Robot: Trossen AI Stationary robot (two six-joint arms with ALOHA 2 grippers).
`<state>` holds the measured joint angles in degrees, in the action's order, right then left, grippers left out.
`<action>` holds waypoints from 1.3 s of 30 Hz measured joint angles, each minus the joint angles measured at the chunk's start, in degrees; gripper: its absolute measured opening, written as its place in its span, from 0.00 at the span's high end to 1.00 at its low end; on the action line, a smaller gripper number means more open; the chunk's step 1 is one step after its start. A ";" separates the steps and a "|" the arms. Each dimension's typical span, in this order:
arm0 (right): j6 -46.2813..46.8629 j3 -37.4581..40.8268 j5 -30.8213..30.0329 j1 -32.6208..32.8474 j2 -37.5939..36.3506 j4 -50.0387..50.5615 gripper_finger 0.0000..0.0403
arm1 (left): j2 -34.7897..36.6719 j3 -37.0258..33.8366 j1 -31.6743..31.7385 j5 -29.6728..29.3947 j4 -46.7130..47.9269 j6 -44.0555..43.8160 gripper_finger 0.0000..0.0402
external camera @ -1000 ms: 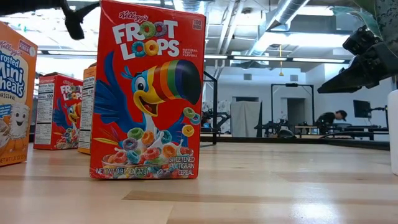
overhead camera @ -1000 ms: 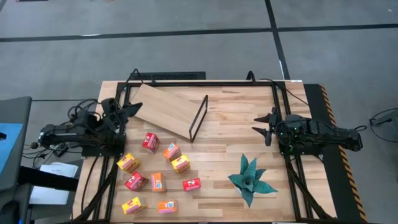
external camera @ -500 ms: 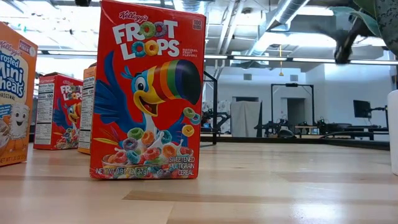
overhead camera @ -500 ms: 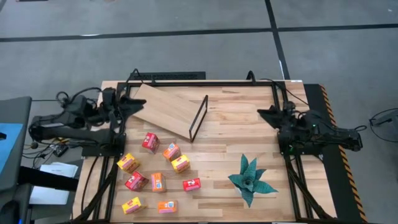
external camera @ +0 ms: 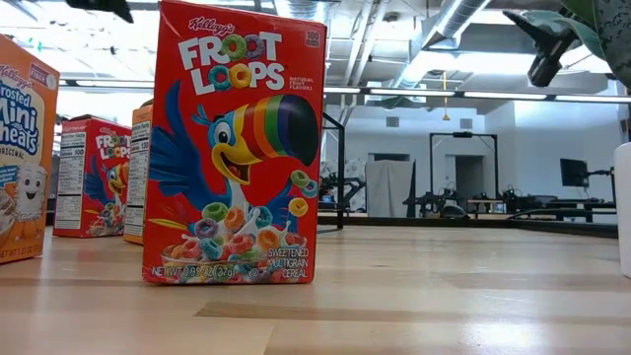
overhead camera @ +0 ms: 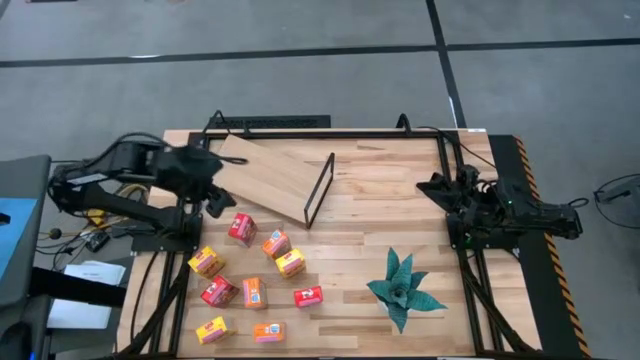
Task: Stack cereal on shelf
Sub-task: Put the top red cereal box on the shelf
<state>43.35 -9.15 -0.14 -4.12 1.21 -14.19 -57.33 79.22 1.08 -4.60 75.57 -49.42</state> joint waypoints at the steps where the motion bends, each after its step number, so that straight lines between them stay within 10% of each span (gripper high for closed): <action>1: 0.63 0.00 0.00 0.00 0.00 0.87 0.42 | -1.57 0.74 0.00 0.72 2.05 -0.66 0.35; 22: -1.60 0.02 -5.17 -0.13 0.00 18.34 0.40 | -18.54 1.88 -9.61 -6.72 11.06 -12.41 0.34; 39: -2.80 0.02 -5.81 -0.11 0.02 22.99 0.27 | -18.68 -1.69 -12.56 -12.32 9.95 -19.24 0.14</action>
<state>40.55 -9.13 -5.96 -4.23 1.23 8.79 -76.01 77.53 -11.47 -16.93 85.52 -68.66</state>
